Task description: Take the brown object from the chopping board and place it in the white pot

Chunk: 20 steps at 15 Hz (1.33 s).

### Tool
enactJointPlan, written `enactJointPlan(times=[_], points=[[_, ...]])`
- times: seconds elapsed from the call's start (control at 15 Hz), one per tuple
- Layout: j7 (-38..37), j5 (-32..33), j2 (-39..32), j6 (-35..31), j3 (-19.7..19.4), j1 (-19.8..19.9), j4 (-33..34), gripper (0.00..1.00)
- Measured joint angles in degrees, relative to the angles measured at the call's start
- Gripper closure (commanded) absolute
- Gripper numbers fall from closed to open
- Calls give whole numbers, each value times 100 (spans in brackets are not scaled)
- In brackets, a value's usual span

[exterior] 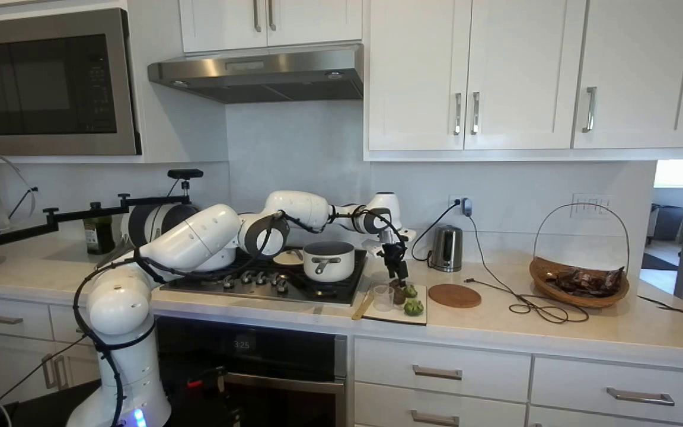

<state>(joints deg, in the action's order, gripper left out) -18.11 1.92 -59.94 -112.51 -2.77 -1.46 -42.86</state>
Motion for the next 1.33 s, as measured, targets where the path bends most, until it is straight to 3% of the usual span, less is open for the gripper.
enactJointPlan(times=[0.2,0.4,0.6,0.73,0.93,1.07,1.33], points=[[0,0,0,132,0,40,68,2],[0,-1,-1,204,7,43,111,26],[0,-1,-4,234,29,42,116,33],[-1,-1,-11,242,59,41,117,26],[-1,-1,-24,257,92,32,117,39],[-1,-1,-41,264,100,24,122,54],[-2,-3,-70,272,114,22,160,56]])
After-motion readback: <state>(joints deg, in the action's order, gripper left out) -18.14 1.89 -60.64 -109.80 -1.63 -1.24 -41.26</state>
